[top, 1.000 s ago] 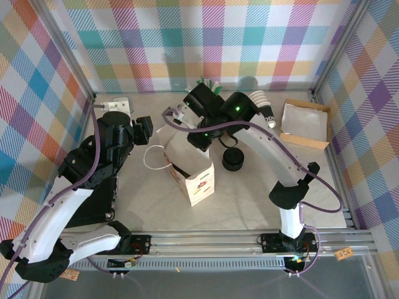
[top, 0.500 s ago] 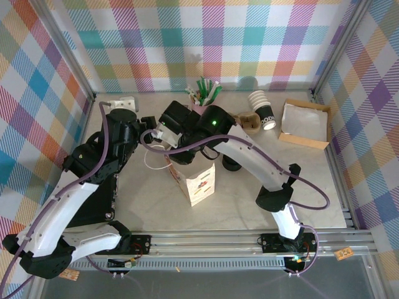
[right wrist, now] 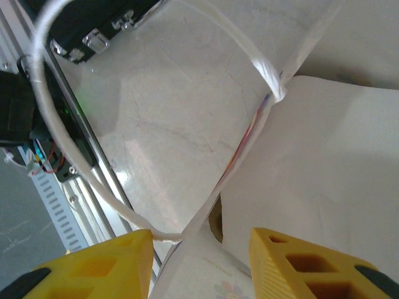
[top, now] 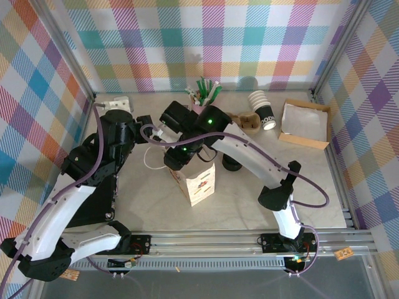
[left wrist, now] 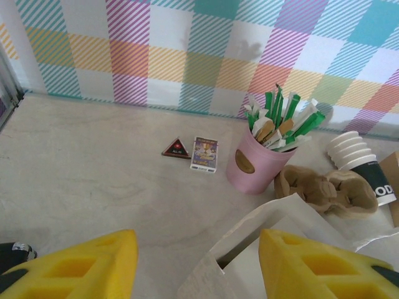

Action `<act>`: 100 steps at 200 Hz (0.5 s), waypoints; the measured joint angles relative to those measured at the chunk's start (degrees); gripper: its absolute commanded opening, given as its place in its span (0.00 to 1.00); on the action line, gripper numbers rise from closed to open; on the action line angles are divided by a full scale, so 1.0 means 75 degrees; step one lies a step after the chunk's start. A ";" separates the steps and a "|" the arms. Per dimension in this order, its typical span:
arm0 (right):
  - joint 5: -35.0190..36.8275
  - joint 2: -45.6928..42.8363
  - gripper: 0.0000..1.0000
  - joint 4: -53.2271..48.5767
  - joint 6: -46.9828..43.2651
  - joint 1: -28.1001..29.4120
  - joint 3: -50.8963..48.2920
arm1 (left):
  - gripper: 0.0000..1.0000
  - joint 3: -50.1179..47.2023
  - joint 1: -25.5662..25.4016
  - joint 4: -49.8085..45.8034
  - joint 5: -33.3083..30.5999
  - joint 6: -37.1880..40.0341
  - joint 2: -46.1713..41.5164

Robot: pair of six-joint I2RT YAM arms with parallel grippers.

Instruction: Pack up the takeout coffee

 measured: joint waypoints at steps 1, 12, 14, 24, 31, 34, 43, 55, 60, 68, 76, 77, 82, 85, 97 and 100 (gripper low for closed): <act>0.0006 -0.0003 0.45 0.0006 0.0012 -0.0003 0.0000 | 0.54 0.0000 0.0000 0.0000 0.0000 0.0000 -0.0006; 0.0119 -0.0099 0.45 0.0181 0.0163 -0.0052 -0.0029 | 0.53 0.0000 0.0000 0.0003 0.0003 0.0003 -0.0015; 0.0149 -0.0122 0.45 0.0236 0.0189 -0.0061 -0.0052 | 0.53 0.0000 0.0000 0.0003 0.0003 0.0003 -0.0015; 0.0321 -0.0315 0.45 0.0449 0.0315 -0.0131 -0.0175 | 0.53 0.0000 0.0000 0.0009 0.0032 0.0006 0.0000; 0.0507 -0.0533 0.45 0.0627 0.0393 -0.0195 -0.0326 | 0.53 0.0000 0.0000 0.0029 0.0058 0.0009 0.0015; 0.0571 -0.0624 0.46 0.0702 0.0420 -0.0224 -0.0393 | 0.53 0.0000 0.0000 0.0050 0.0061 0.0009 0.0026; 0.0857 -0.0968 0.49 0.0944 0.0501 -0.0318 -0.0615 | 0.52 0.0003 0.0000 0.0117 0.0125 0.0032 0.0070; 0.1326 -0.1547 0.50 0.1306 0.0597 -0.0463 -0.0994 | 0.52 0.0055 0.0000 0.0169 0.0274 0.0064 0.0207; 0.1513 -0.1810 0.52 0.1443 0.0650 -0.0542 -0.1145 | 0.52 0.0108 0.0000 0.0169 0.0341 0.0079 0.0294; 0.1786 -0.2241 0.55 0.1693 0.0699 -0.0685 -0.1431 | 0.52 0.0233 0.0000 0.0169 0.0466 0.0111 0.0463; 0.2066 -0.2687 0.56 0.1947 0.0755 -0.0874 -0.1751 | 0.51 0.0370 0.0000 0.0172 0.0603 0.0154 0.0647; 0.2122 -0.2769 0.56 0.1988 0.0766 -0.0909 -0.1810 | 0.51 0.0393 0.0000 0.0178 0.0635 0.0157 0.0679; 0.2256 -0.3057 0.57 0.2154 0.0839 -0.1090 -0.2046 | 0.51 0.0484 0.0000 0.0187 0.0720 0.0184 0.0801; 0.2355 -0.3220 0.57 0.2221 0.0880 -0.1212 -0.2171 | 0.51 0.0533 0.0000 0.0198 0.0775 0.0187 0.0871; 0.2617 -0.3815 0.57 0.2492 0.1075 -0.1912 -0.2710 | 0.51 0.0740 0.0000 0.0227 0.1043 0.0239 0.1131; 0.2664 -0.3931 0.58 0.2535 0.1131 -0.2119 -0.2824 | 0.51 0.0799 0.0000 0.0230 0.1107 0.0251 0.1201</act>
